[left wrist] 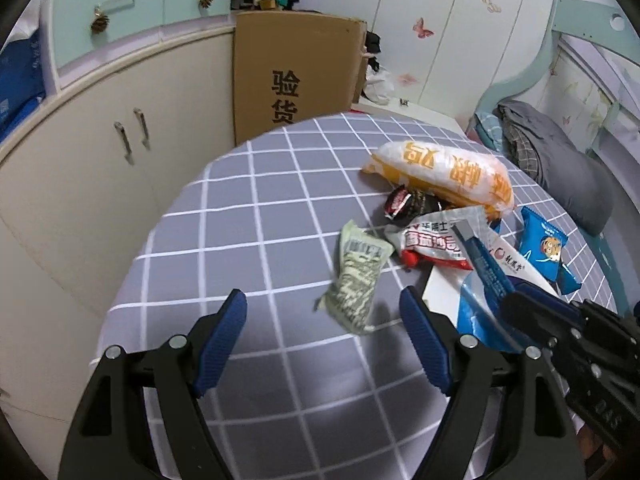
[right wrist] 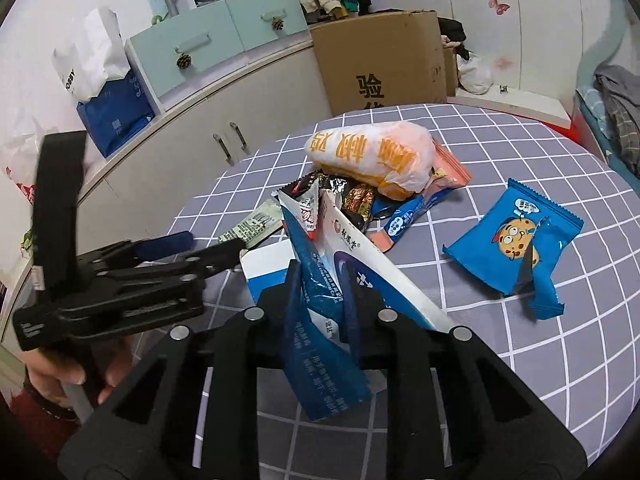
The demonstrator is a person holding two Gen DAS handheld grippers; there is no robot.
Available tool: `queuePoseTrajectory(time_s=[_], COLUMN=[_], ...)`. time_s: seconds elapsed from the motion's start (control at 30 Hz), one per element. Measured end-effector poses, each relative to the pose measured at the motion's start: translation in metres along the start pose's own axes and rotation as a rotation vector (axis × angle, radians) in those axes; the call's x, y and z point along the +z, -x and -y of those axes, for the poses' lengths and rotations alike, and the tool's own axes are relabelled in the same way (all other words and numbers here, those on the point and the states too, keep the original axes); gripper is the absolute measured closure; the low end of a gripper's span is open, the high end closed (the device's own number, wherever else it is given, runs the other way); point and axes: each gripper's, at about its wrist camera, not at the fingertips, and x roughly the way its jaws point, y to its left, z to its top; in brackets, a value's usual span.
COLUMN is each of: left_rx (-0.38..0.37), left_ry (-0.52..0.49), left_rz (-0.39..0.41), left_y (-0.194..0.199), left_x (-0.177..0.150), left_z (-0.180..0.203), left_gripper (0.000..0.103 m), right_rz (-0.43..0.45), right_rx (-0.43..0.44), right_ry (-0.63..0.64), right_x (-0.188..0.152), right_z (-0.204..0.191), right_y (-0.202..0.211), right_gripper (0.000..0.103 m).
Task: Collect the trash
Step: 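Grasp the blue-and-white box with the right tool while the left tool grasps the green wrapper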
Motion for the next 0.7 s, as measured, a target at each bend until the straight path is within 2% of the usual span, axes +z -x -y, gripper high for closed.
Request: queuePoseTrajectory(time_s=[0.03, 0.17, 0.2, 0.4, 0.6, 0.7], left_rx=[0.004, -0.034, -0.046, -0.063, -0.064, -0.059], left_ry=[-0.006, -0.003, 0.002, 0.088, 0.141, 0.163], left_rz=[0.001, 0.001, 0.001, 0.021, 0.088, 0.122], left_y=[-0.001, -0.003, -0.002, 0.016, 0.061, 0.084], left_x=[0.002, 0.003, 0.002, -0.016, -0.044, -0.057], left_z=[0.002, 0.000, -0.003, -0.022, -0.047, -0.063], left_gripper=[0.032, 0.080, 0.083, 0.088, 0.090, 0.090], right_rz=[0.005, 0.028, 0.037, 0.049, 0.066, 0.078], right_rx=[-0.004, -0.025, -0.030, -0.038, -0.025, -0.006], right_ry=[0.006, 0.023, 0.029, 0.063, 0.073, 0.101], right_x=[0.000, 0.000, -0.001, 0.000, -0.001, -0.003], right_z=[-0.001, -0.005, -0.006, -0.017, -0.035, -0.057], right_y=[0.001, 0.006, 0.007, 0.009, 0.020, 0.029], right_gripper=[0.083, 0.083, 0.083, 0.084, 0.084, 0.084])
